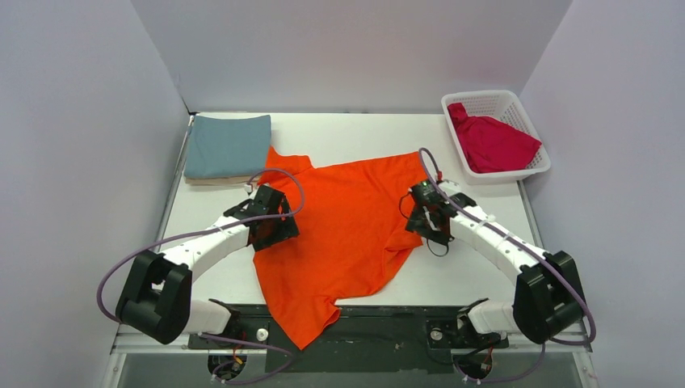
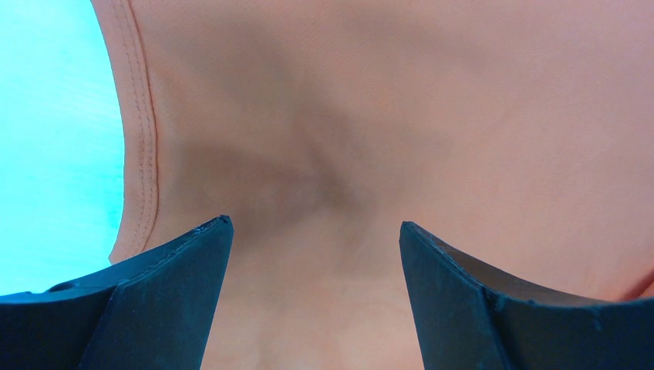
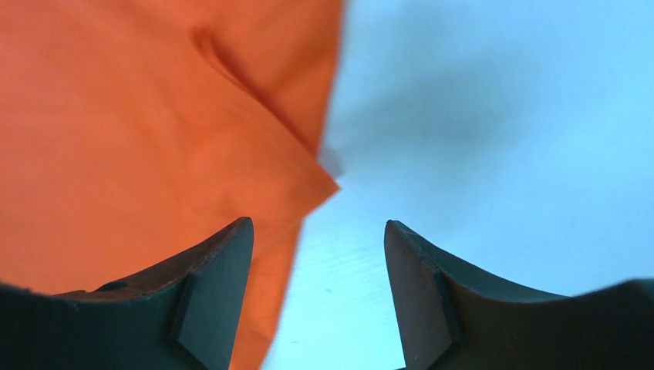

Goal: Fold and stack the t-shirts
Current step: Flatten out the tshirt

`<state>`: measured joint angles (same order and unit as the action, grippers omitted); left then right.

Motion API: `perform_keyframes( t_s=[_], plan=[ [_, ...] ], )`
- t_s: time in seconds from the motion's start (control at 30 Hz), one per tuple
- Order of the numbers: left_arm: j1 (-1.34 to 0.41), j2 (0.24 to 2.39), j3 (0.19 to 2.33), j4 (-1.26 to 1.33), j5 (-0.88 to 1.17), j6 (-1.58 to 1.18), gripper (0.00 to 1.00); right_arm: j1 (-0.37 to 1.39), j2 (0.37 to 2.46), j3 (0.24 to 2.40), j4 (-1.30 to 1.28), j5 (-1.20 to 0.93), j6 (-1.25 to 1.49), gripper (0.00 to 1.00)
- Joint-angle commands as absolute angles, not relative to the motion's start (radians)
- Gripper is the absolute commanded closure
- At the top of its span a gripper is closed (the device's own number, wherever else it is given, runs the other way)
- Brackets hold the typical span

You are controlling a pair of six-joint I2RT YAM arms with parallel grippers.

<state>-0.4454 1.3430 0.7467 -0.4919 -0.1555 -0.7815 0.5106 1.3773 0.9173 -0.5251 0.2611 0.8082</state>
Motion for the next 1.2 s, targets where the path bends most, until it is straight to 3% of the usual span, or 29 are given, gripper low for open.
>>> perform_keyframes(
  t_s=[0.0,0.33,0.5,0.77,1.17],
  plan=[
    [-0.448,1.370,0.743,-0.454,-0.156,-0.793,0.10,0.429,1.315,0.733,-0.359,0.100,0.808,0.43],
    [-0.448,1.444,0.751,-0.433,-0.158,-0.803,0.10,0.385,1.438,0.716,-0.235,0.045,0.795,0.53],
    [-0.448,1.448,0.757,-0.447,-0.172,-0.804,0.10,0.384,1.440,0.703,-0.229,0.041,0.808,0.75],
    [-0.448,1.456,0.775,-0.459,-0.192,-0.805,0.10,0.385,1.325,0.718,-0.440,0.197,0.800,0.97],
    [-0.447,1.486,0.788,-0.471,-0.204,-0.803,0.10,0.321,1.140,0.645,-0.750,0.331,0.821,1.00]
  ],
)
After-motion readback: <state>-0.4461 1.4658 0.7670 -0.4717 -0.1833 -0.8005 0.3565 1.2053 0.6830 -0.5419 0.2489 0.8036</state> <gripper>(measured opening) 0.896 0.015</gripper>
